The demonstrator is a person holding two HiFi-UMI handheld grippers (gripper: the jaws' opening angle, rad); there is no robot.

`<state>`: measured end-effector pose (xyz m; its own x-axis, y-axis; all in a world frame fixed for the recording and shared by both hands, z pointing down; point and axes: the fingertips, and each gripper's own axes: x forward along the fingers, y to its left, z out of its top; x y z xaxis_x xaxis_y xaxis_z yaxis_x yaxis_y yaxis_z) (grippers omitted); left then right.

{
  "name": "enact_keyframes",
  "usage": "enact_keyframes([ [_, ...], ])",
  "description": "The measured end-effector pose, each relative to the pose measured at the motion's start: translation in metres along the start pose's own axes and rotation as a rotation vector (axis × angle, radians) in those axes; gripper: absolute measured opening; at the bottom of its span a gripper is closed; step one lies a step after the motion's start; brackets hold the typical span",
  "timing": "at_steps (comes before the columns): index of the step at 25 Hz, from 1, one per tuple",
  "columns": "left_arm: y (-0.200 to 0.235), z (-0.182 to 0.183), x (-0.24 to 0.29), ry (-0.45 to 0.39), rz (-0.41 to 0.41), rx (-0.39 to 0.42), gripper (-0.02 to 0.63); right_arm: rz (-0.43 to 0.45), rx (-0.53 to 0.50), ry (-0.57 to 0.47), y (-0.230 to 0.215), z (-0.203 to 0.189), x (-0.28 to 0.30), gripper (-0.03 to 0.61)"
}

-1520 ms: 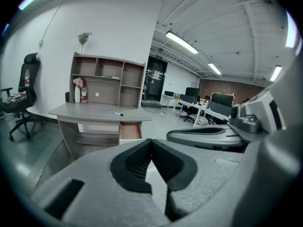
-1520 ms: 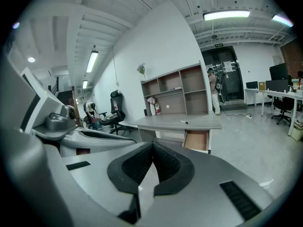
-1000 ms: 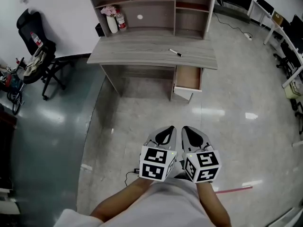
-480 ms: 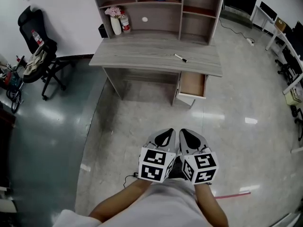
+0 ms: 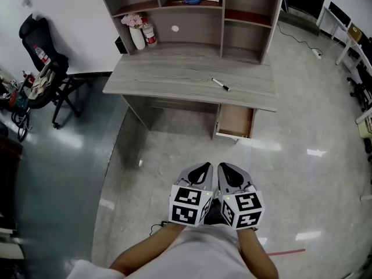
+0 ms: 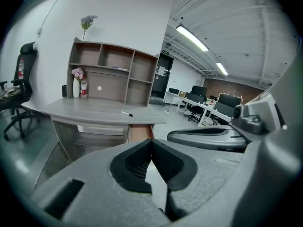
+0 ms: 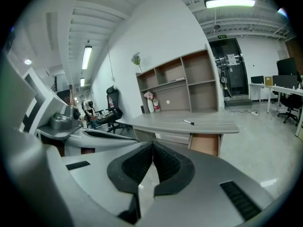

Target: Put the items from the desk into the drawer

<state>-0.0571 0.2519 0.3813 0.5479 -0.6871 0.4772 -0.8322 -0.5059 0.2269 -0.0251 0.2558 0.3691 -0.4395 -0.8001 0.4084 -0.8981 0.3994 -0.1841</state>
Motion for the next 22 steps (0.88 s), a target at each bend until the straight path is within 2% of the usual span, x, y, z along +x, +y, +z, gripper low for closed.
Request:
enact_keyframes([
  [11,-0.003,0.048,0.113,0.044,0.048,-0.006,0.002,0.048,0.021,0.049,-0.104,0.029,0.054,0.002],
  [18,0.003,0.071,0.148,0.047,0.084,0.03,0.003,0.083,0.023,0.038,-0.139,0.045,0.08,0.002],
  [22,0.008,0.078,0.165,0.057,0.086,0.023,0.002,0.094,0.001,0.039,-0.149,0.054,0.096,0.002],
])
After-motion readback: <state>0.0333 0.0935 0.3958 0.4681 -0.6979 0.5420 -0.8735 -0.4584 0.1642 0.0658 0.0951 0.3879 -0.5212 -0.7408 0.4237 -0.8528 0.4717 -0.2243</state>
